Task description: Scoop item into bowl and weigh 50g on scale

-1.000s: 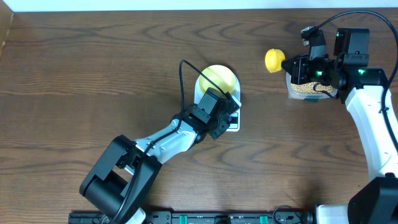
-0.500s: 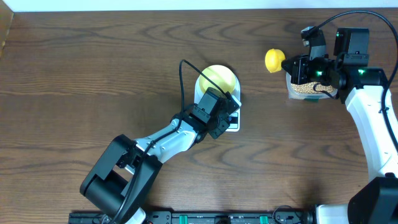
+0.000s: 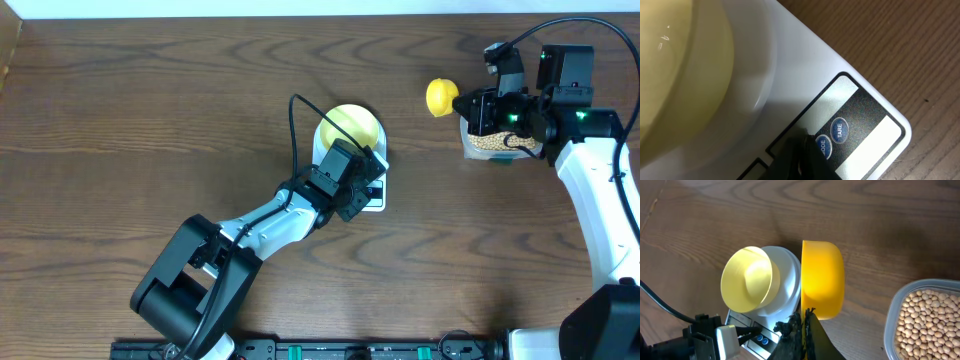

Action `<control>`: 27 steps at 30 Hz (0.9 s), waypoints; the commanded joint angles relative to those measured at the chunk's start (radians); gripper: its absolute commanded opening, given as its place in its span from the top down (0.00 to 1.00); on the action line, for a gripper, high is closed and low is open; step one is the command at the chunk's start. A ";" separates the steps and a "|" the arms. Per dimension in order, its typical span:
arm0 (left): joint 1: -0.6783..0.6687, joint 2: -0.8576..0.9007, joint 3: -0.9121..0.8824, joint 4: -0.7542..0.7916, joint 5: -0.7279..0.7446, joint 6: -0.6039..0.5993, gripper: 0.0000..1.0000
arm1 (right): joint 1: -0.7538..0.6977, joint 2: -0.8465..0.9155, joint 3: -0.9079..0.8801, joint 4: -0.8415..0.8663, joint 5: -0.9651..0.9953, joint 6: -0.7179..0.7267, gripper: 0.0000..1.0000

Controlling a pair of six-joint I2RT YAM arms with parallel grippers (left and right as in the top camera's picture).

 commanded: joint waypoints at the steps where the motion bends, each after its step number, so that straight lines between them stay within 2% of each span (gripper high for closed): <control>1: 0.009 0.050 -0.026 -0.036 -0.015 0.006 0.93 | 0.004 -0.018 0.020 -0.003 0.002 -0.015 0.99; 14: 0.009 -0.198 -0.025 -0.050 -0.014 -0.078 0.92 | 0.004 -0.018 0.020 0.012 0.004 -0.014 0.99; 27: 0.009 -0.207 -0.025 -0.104 -0.022 -0.072 0.93 | 0.004 -0.018 0.020 0.007 0.008 -0.015 0.99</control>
